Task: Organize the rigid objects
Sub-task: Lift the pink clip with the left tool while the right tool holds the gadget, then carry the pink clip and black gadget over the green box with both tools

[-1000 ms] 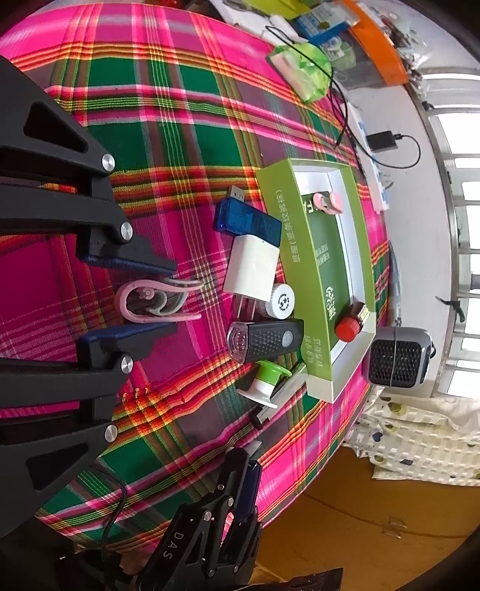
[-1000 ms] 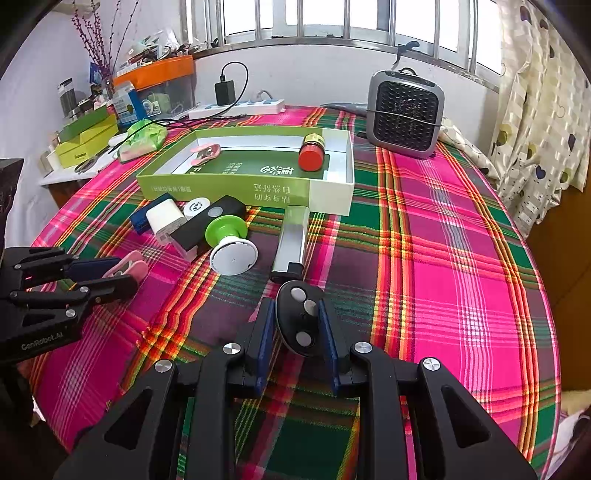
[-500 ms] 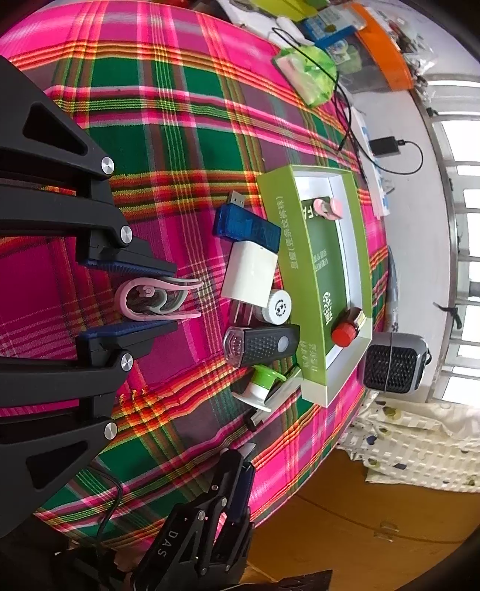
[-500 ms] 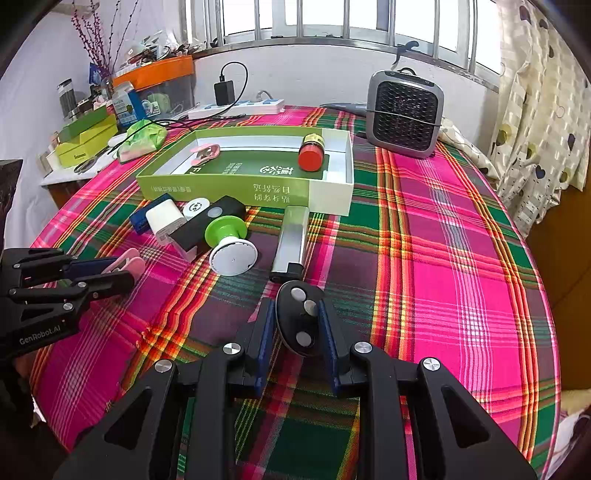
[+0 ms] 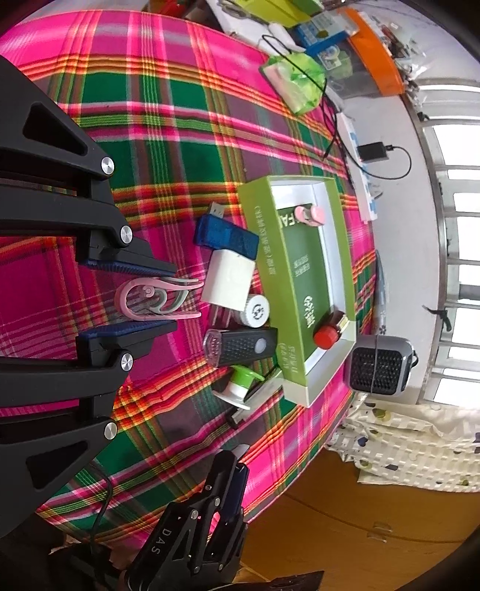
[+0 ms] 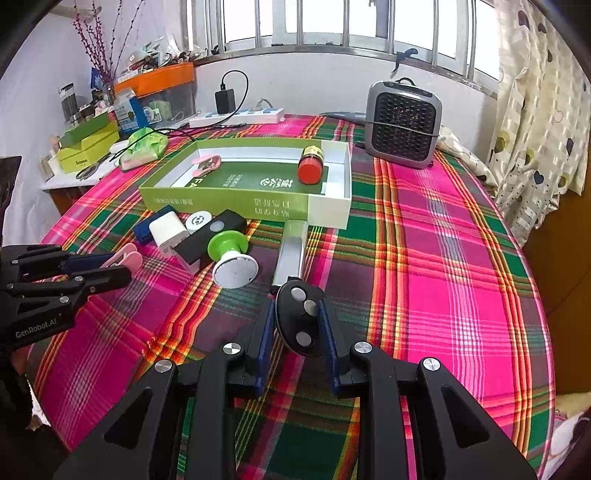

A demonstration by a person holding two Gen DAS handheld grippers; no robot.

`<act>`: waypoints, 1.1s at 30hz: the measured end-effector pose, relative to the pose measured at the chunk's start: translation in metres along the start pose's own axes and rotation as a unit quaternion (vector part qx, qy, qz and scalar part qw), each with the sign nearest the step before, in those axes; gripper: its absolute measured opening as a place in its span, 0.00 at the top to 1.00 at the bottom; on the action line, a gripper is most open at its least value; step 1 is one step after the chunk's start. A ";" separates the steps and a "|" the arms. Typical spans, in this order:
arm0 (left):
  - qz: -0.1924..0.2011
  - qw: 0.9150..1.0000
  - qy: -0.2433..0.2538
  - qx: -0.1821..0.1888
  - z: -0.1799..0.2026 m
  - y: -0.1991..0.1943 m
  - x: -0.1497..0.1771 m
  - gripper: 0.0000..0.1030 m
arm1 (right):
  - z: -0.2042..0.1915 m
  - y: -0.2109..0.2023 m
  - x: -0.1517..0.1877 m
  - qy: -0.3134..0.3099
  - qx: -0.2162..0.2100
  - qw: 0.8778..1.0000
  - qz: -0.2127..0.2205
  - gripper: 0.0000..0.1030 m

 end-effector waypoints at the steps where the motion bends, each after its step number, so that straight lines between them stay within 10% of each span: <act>1: 0.002 1.000 0.000 -0.001 0.000 -0.001 -0.002 0.79 | 0.000 -0.001 -0.002 -0.001 0.000 1.000 0.002 0.75; 33: 0.046 0.999 -0.002 -0.016 -0.025 -0.005 -0.077 0.79 | -0.006 0.000 -0.081 -0.040 -0.006 0.998 0.050 0.75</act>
Point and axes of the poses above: each gripper's, at about its wrist camera, not at the fingertips, and y roughly the way its jaws point, z to its right, x to its underside, the point moved 10 cm from there along y, roughly the way its jaws point, and after that the axes turned 1 degree about z, right-handed, at the moved point
